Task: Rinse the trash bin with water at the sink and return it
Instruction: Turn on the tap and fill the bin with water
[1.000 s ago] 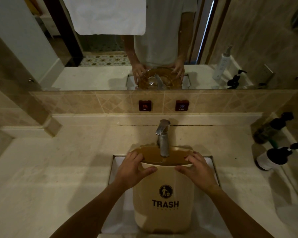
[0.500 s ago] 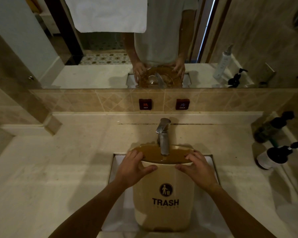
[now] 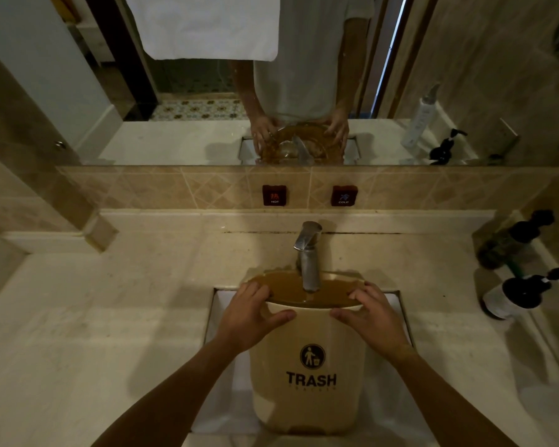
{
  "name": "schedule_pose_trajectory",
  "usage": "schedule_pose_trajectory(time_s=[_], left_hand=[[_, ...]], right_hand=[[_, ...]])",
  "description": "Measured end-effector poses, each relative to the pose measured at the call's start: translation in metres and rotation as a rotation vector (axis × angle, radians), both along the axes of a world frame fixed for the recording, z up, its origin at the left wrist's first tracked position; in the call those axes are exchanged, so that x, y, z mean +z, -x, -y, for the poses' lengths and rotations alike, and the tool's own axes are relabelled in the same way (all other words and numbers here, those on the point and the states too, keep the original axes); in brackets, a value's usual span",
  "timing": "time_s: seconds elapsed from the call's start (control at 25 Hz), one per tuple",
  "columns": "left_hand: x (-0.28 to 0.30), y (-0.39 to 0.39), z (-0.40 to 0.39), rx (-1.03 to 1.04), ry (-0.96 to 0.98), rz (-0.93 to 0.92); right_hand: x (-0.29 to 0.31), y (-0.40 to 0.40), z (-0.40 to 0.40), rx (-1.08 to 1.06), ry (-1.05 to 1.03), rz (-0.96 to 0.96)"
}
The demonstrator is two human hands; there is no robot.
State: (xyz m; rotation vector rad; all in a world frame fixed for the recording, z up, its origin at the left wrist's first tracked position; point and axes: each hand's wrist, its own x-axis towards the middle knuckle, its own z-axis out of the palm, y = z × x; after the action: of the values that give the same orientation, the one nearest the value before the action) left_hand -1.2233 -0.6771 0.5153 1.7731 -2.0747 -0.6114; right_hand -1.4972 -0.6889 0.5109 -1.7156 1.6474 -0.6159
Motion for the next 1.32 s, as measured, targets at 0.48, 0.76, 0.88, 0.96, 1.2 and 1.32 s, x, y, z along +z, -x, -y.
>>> schedule_pose_trajectory(time_s=[0.48, 0.76, 0.88, 0.96, 1.2, 1.32], left_hand=[[-0.003, -0.0005, 0.0008, 0.007, -0.01, 0.002], [-0.0021, -0.0003, 0.0002, 0.006, -0.006, 0.012], [-0.0022, -0.0009, 0.0007, 0.002, 0.003, 0.011], [-0.0018, -0.001, 0.0006, 0.002, 0.005, 0.004], [-0.0017, -0.0004, 0.0002, 0.009, 0.015, -0.011], [-0.0018, -0.0007, 0.0001, 0.009, 0.018, -0.005]], right_hand=[[0.0028, -0.0007, 0.0001, 0.005, -0.005, -0.04], [0.0037, -0.0006, -0.0003, 0.008, -0.002, -0.022], [0.0056, -0.0026, -0.0001, 0.008, 0.0, -0.024], [0.0052, -0.0027, -0.0005, 0.004, 0.009, -0.03], [0.0028, -0.0008, -0.0006, 0.005, 0.0, -0.024], [0.0008, -0.0007, -0.0003, -0.007, 0.0, -0.022]])
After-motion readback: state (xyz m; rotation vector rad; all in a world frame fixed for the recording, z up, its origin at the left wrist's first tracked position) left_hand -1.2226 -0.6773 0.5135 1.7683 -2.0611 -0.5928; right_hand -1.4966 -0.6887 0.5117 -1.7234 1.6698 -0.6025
